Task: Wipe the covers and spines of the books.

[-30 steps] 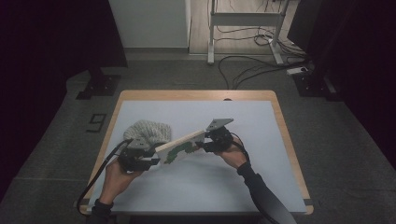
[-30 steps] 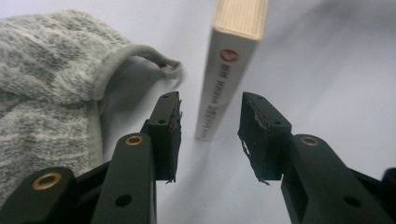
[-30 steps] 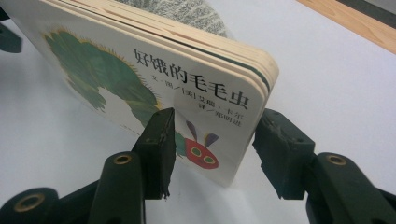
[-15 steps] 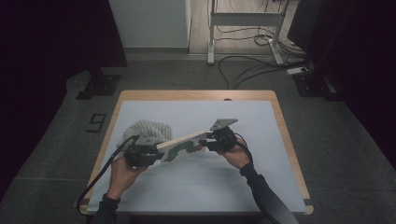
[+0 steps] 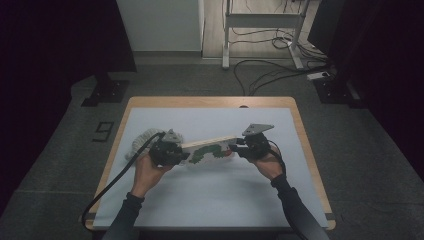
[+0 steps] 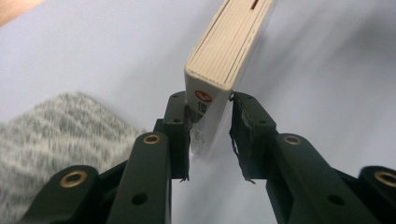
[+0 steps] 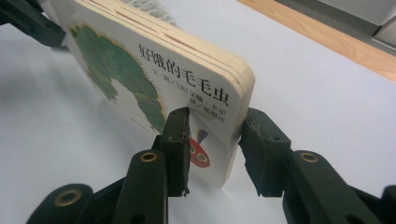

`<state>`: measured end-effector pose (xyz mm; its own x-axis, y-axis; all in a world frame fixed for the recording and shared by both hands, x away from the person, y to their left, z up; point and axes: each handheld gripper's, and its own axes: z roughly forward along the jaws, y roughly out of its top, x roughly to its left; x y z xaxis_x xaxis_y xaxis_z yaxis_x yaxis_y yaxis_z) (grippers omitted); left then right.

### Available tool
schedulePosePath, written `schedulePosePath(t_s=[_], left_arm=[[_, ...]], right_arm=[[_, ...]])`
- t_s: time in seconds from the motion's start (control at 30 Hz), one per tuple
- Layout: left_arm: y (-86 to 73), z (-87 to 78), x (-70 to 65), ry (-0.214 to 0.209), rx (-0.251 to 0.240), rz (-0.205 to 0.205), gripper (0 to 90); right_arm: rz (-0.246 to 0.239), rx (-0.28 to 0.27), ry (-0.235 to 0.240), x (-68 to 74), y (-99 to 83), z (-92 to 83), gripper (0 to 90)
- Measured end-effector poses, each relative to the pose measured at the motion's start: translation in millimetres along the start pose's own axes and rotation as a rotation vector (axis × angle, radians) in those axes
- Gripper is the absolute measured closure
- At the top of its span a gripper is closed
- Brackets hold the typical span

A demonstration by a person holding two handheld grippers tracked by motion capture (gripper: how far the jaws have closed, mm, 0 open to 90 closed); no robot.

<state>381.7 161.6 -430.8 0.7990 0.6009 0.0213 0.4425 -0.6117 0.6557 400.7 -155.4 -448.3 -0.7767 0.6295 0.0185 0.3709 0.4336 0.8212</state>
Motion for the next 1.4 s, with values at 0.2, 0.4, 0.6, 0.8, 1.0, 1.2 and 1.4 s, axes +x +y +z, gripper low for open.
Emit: schedulePosePath(t_s=[0.2,0.4,0.6,0.8,1.0,1.2,1.4], left_arm=[[14.8,14.1,3.8,0.016,0.031,0.018,66.3],[14.6,20.0,11.8,0.016,0.051,0.014,65.6],[9.1,18.3,15.9,0.019,0.044,0.011,65.3],[4.0,16.6,16.3,-0.007,0.026,-0.01,64.3],[-1.1,13.0,9.4,-0.024,0.017,-0.006,61.6],[-6.1,9.4,-0.4,-0.035,0.011,-0.003,57.5],[-13.6,8.6,-7.2,-0.057,0.0,-0.037,48.3]], right_arm=[[0.004,0.005,-0.028,-5.6,-3.0,-4.7,59.7],[0.012,0.001,-0.027,-7.2,-4.0,-0.4,60.5],[0.011,-0.002,-0.015,-4.6,-1.2,4.3,60.4],[0.027,-0.006,0.011,-3.5,-5.1,1.9,59.4],[0.023,0.012,0.042,0.2,-8.7,-1.4,55.1],[0.019,0.039,0.052,5.8,-15.5,-3.1,47.7],[0.033,0.063,0.065,11.1,-22.8,-5.2,41.1]])
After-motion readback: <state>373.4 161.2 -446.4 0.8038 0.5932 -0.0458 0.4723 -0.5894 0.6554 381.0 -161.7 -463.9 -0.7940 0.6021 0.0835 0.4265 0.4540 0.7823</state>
